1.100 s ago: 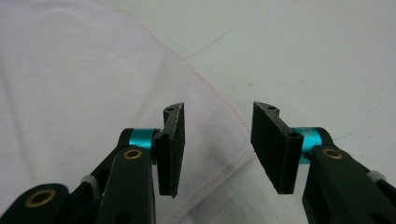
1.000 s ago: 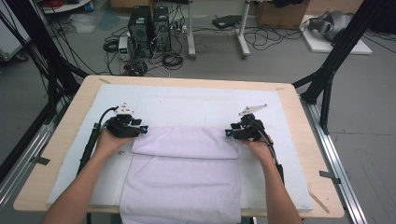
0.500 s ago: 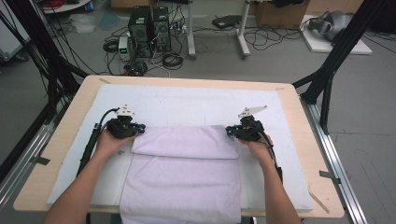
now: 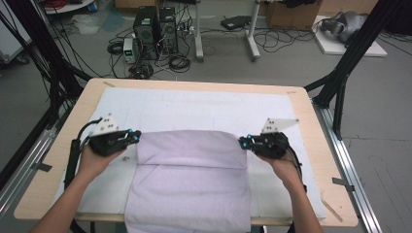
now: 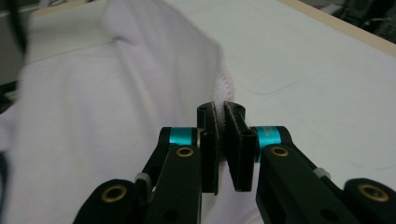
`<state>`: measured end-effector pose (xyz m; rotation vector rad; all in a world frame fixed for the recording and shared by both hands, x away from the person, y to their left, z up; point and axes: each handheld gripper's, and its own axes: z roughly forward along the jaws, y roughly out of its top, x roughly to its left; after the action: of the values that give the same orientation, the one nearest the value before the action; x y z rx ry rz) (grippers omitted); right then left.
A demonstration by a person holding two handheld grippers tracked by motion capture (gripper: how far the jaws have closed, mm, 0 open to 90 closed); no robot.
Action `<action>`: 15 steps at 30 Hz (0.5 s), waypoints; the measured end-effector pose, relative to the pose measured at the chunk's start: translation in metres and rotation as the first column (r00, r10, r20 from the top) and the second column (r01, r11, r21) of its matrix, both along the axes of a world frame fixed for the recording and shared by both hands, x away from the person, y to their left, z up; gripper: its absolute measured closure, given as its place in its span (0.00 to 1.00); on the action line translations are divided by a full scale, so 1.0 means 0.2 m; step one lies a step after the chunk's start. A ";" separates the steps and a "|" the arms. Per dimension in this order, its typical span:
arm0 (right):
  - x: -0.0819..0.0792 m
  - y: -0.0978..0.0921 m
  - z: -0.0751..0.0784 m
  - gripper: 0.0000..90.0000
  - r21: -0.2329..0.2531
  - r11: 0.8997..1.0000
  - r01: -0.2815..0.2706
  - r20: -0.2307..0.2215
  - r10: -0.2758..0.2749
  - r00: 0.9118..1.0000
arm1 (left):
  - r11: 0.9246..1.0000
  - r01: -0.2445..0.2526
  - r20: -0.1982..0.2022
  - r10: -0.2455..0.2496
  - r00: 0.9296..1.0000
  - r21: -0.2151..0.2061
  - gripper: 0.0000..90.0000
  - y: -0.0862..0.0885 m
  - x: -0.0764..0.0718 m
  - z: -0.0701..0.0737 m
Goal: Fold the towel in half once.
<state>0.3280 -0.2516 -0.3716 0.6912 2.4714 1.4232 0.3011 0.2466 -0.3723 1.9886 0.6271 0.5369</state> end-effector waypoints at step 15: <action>-0.09 -0.02 -0.10 0.67 0.020 1.000 -0.018 -0.071 0.019 0.997 | 1.000 -0.008 -0.067 0.009 0.998 0.019 0.60 -0.01 -0.01 -0.13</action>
<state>0.3108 -0.2559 -0.3914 0.7370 2.5271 1.4549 0.2983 0.2437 -0.3984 2.0291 0.6749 0.4841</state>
